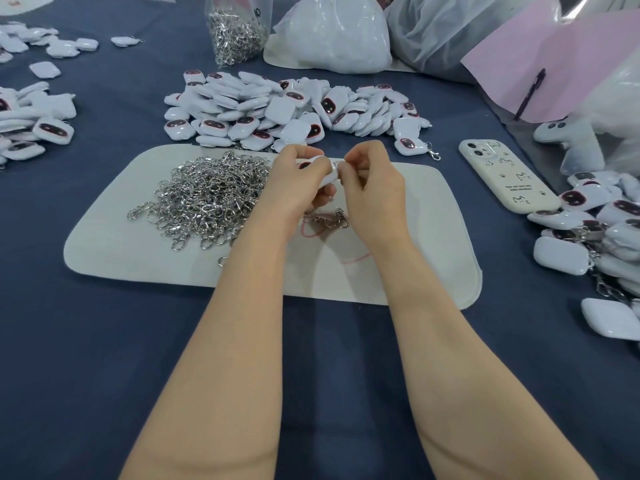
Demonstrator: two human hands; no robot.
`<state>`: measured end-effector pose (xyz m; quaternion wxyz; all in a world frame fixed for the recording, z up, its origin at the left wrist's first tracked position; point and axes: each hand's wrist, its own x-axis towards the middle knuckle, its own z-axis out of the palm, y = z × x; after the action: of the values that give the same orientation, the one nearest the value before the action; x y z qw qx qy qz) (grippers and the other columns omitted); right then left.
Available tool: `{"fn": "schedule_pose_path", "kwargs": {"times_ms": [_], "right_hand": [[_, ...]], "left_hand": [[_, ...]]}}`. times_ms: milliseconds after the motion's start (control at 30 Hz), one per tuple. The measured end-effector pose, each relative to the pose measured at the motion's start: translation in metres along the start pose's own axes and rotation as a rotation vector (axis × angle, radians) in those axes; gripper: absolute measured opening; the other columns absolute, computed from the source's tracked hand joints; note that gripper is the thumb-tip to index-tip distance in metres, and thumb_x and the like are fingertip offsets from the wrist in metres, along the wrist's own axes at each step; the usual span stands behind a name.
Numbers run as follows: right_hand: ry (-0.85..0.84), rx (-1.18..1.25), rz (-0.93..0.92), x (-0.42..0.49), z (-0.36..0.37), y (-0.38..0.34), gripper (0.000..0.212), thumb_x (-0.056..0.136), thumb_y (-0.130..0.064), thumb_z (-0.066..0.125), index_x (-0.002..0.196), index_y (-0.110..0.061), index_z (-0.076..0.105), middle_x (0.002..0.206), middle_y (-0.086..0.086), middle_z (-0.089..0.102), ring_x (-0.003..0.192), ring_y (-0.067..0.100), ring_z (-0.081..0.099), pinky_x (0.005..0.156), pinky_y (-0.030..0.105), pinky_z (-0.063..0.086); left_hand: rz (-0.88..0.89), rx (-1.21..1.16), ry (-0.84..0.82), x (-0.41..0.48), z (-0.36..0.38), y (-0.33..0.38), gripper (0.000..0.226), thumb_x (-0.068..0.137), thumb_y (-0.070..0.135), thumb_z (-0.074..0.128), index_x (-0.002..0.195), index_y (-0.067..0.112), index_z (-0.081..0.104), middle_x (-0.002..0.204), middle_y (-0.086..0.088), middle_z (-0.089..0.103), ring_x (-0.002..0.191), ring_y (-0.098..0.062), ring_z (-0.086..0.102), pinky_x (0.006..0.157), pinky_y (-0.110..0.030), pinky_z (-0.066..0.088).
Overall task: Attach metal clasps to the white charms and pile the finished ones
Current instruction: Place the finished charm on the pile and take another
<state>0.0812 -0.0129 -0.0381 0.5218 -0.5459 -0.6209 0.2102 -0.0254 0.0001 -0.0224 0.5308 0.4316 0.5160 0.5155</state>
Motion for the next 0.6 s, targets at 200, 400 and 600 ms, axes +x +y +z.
{"fn": "schedule_pose_path", "kwargs": {"times_ms": [200,400,600], "right_hand": [[-0.009,0.071,0.058,0.0005,0.0005,-0.0015,0.014,0.091,-0.006,0.054,0.094,-0.019,0.058,0.091,-0.009,0.061,0.087,0.007,0.061,0.076,0.009,0.045],[0.025,0.086,0.103,0.0013,0.0019,-0.0023,0.015,0.091,-0.006,0.053,0.092,-0.021,0.058,0.085,-0.010,0.062,0.085,0.012,0.063,0.075,0.014,0.047],[0.119,0.080,0.167,0.0059,-0.0033,-0.0006,0.017,0.092,-0.004,0.045,0.093,-0.018,0.055,0.088,0.001,0.063,0.081,0.016,0.059,0.079,0.029,0.049]], "left_hand": [[-0.069,-0.180,-0.025,-0.0004,-0.0002,0.0030,0.010,0.089,0.001,0.047,0.095,0.010,0.048,0.072,-0.007,0.055,0.047,-0.010,0.049,0.044,-0.019,0.042],[-0.095,-0.173,-0.041,-0.0011,0.0021,0.0039,0.013,0.089,0.002,0.046,0.102,0.006,0.049,0.067,-0.006,0.053,0.046,-0.009,0.048,0.043,-0.018,0.041],[0.069,0.108,-0.040,-0.0065,0.0051,0.0040,0.030,0.090,-0.001,0.043,0.100,0.025,0.054,0.097,-0.005,0.054,0.054,-0.009,0.066,0.061,-0.027,0.057]]}}
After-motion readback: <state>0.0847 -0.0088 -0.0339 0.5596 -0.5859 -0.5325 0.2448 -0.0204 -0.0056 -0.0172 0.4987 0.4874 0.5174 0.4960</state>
